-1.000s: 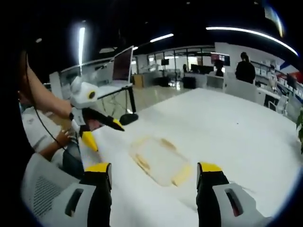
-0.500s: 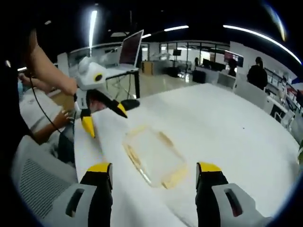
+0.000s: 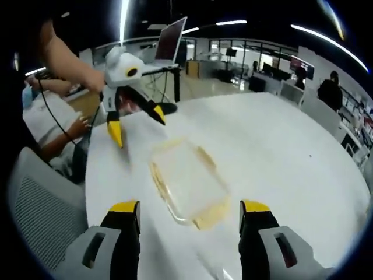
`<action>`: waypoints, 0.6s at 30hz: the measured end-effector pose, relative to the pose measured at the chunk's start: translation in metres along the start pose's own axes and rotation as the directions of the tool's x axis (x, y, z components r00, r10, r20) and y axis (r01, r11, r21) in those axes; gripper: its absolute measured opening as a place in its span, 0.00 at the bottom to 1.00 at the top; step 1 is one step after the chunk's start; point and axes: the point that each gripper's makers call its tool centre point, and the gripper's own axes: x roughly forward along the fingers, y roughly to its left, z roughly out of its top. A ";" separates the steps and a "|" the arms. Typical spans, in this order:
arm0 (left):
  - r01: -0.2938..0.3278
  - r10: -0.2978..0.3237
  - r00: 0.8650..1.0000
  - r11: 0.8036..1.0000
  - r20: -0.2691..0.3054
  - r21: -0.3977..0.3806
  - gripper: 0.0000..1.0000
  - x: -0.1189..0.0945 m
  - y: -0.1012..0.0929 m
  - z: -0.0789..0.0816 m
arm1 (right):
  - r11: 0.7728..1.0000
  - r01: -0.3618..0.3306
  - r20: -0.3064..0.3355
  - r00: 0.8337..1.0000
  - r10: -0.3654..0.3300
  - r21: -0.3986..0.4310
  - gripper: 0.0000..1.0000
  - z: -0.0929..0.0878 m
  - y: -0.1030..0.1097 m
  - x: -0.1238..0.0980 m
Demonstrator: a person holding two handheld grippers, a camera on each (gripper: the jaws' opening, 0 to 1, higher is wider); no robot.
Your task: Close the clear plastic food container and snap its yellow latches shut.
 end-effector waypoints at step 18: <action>0.051 -0.033 0.992 0.987 -0.120 0.154 0.74 0.018 0.020 -0.011 | 0.977 -0.106 -0.172 0.982 0.074 -0.184 0.66 -0.011 -0.017 0.027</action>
